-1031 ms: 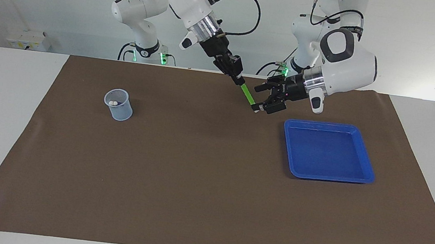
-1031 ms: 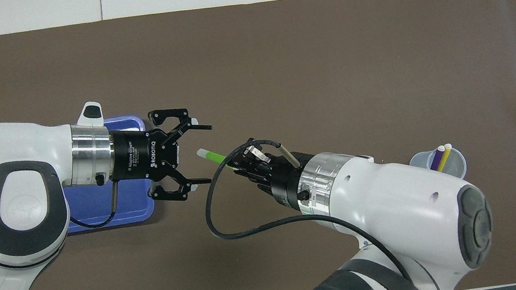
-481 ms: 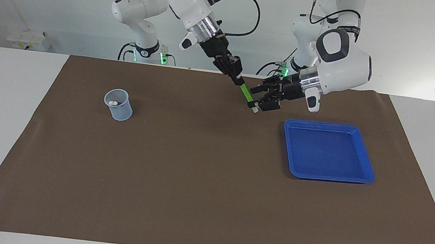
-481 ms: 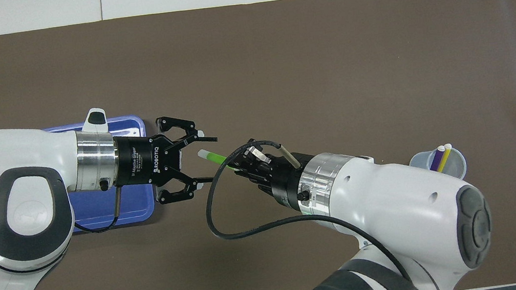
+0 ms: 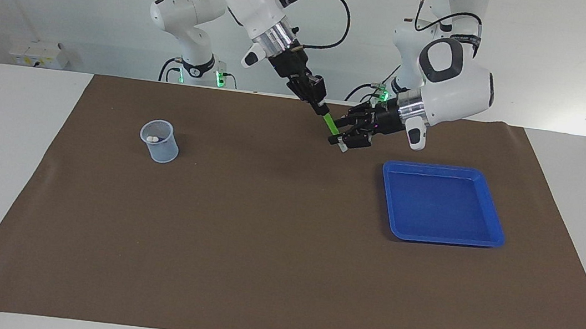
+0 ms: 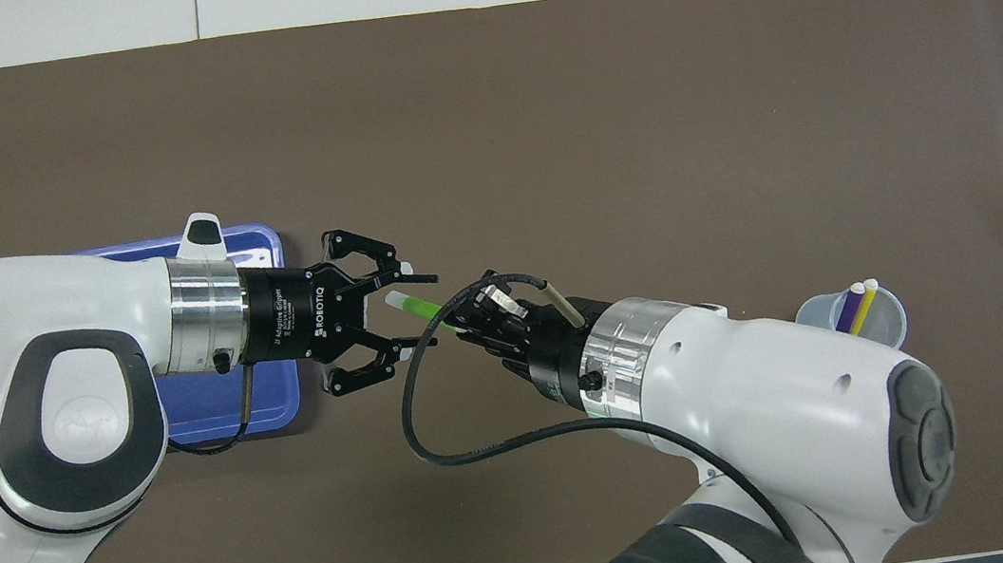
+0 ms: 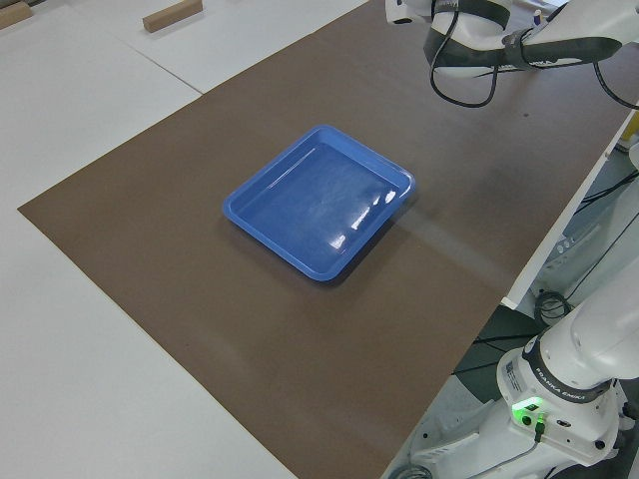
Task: Right arm passes pens to left for tray arrangement
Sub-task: 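Grasp the green pen with the left gripper and open the right gripper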
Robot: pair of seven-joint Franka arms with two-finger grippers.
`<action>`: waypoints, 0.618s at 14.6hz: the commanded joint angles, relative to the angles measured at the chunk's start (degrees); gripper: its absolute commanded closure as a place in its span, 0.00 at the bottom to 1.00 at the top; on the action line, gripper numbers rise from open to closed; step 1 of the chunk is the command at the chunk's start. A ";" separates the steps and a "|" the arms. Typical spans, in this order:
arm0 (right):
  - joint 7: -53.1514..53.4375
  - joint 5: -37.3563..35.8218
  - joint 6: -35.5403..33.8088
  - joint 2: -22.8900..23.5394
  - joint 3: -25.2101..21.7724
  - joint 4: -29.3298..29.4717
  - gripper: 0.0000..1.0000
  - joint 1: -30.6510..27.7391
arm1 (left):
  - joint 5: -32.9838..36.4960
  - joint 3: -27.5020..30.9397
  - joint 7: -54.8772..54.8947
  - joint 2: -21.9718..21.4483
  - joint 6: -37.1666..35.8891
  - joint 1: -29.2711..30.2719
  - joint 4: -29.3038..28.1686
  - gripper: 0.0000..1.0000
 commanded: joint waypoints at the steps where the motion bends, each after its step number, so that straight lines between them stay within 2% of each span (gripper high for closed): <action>1: -0.55 1.45 0.00 -1.53 -0.05 -1.52 1.00 -0.06 | -1.27 0.57 -0.46 -1.88 1.46 -0.86 -2.16 0.51; 5: -0.64 1.45 0.00 -1.53 -0.05 -1.52 1.00 -0.06 | -1.27 0.57 -0.46 -1.88 0.93 0.02 -1.89 0.51; 6: -0.64 1.45 0.00 -1.53 -0.05 -1.52 1.00 -0.06 | -1.27 0.57 -0.38 -1.88 0.93 -0.07 -1.89 0.54; 7: -0.64 1.45 0.00 -1.53 -0.05 -1.52 1.00 -0.15 | -1.27 0.57 -0.46 -1.88 0.93 0.02 -1.89 0.61; 8: -0.73 1.45 0.09 -1.53 -0.05 -1.52 1.00 -0.15 | -1.27 0.57 -0.38 -1.88 0.93 0.02 -1.89 0.73; 9: -0.73 1.45 0.18 -1.53 -0.05 -1.52 1.00 -0.15 | -1.18 0.57 0.06 -1.88 0.93 -0.07 -1.89 1.00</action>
